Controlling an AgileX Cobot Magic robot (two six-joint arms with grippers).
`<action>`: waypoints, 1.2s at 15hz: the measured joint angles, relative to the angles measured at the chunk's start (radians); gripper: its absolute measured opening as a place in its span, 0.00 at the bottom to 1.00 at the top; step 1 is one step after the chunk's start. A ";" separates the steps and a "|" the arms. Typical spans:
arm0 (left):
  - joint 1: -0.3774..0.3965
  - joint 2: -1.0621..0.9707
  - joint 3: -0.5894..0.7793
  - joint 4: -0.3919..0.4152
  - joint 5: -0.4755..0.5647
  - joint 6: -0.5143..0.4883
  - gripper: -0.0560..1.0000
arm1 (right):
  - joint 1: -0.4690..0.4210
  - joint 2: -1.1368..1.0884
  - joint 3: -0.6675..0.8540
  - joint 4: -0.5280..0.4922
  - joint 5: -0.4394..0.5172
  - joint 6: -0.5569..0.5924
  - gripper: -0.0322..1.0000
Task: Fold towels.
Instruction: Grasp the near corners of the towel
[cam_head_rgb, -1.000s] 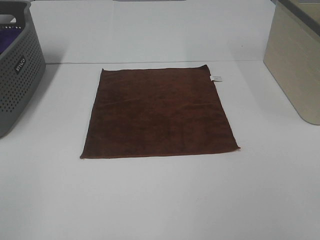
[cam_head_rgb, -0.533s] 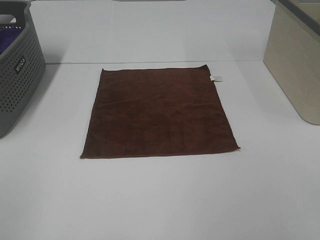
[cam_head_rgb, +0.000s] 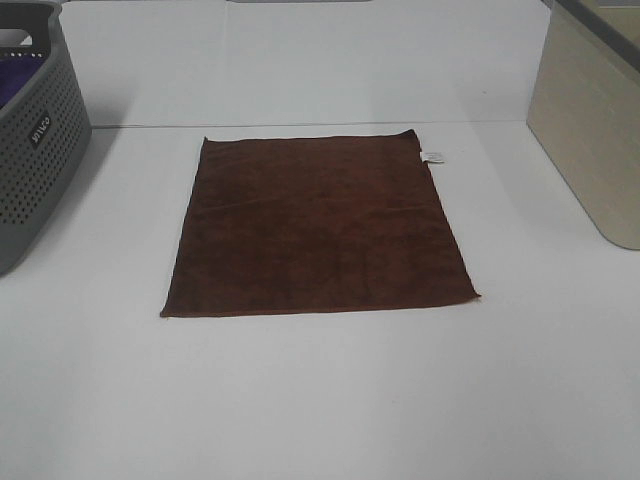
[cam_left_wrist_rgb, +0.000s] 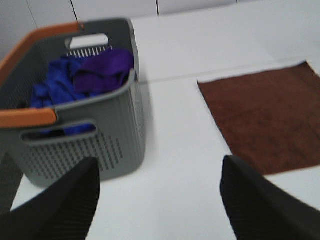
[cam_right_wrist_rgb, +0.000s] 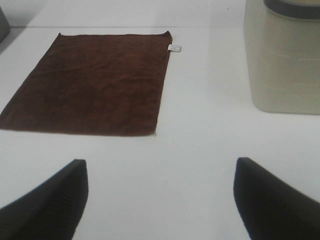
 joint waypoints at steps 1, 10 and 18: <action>0.000 0.021 0.009 -0.012 -0.083 0.000 0.68 | 0.000 0.071 -0.002 0.000 -0.063 0.012 0.76; 0.000 0.829 0.020 -0.453 -0.400 0.163 0.68 | 0.000 0.810 -0.249 0.035 -0.189 -0.016 0.76; 0.000 1.490 -0.210 -0.880 -0.221 0.412 0.68 | 0.000 1.332 -0.450 0.363 -0.093 -0.209 0.76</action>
